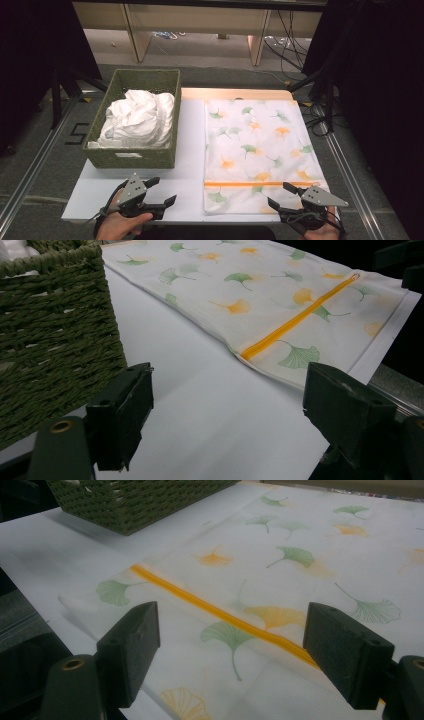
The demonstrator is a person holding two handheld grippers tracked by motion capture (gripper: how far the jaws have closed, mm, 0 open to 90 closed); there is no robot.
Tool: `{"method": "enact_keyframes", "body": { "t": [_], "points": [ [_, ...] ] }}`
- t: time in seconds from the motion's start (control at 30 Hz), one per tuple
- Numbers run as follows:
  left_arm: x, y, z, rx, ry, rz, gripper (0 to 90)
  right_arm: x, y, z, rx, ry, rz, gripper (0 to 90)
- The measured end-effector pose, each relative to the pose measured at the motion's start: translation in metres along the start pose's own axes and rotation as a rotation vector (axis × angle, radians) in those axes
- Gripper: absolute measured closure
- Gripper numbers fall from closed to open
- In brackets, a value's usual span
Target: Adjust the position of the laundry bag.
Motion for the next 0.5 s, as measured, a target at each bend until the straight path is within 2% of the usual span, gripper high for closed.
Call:
{"method": "enact_keyframes", "body": {
  "t": [0.07, 0.1, 0.13, 0.17, 0.3, 0.33, 0.37, 0.4, 0.43, 0.5],
  "points": [
    [0.0009, -0.0009, -0.0007, 0.012, 0.006, 0.010, 19.9, 0.0002, -0.0006, -0.0004, 0.005, -0.003, 0.006, 23.7],
    [0.0007, -0.0010, -0.0007, 0.013, 0.007, 0.010, 19.9, 0.0028, 0.0002, 0.0016, -0.013, -0.001, 0.037, 23.7],
    [0.0006, -0.0014, -0.0007, 0.015, 0.008, 0.012, 19.9, 0.0035, -0.0013, 0.0006, 0.005, 0.002, 0.040, 23.7],
    [0.0009, -0.0015, -0.0008, 0.017, 0.011, 0.017, 19.9, 0.0009, -0.0008, 0.0017, -0.004, 0.005, 0.007, 23.9],
    [0.0003, -0.0033, 0.0003, 0.026, 0.012, 0.014, 19.8, -0.0008, -0.0009, 0.0022, -0.005, -0.003, -0.002, 24.1],
    [0.0005, -0.0043, 0.0003, 0.035, 0.017, 0.017, 19.9, -0.0010, -0.0015, 0.0013, 0.000, -0.012, 0.010, 24.3],
    [-0.0002, -0.0052, 0.0014, 0.038, 0.015, 0.014, 19.9, -0.0043, -0.0008, 0.0009, -0.004, -0.025, -0.013, 24.4],
    [-0.0002, -0.0052, 0.0014, 0.038, 0.015, 0.014, 19.9, -0.0043, -0.0008, 0.0009, -0.004, -0.025, -0.013, 24.4],
    [-0.0013, -0.0057, 0.0025, 0.038, 0.013, 0.002, 19.9, -0.0033, -0.0017, 0.0009, 0.004, -0.022, 0.006, 24.6],
    [-0.0020, -0.0065, 0.0050, 0.041, 0.015, 0.002, 19.9, -0.0063, -0.0033, -0.0003, 0.025, -0.031, -0.007, 25.2]
  ]
}}
Point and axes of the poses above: each handheld gripper's, and its own axes: z roughly forward along the jaws, y roughly out of its top, x roughly to its left, the point moved 10 cm from there along z, roughly forward along the jaws, and after that the axes turned 9 degrees about -x, right-handed, at the moved point
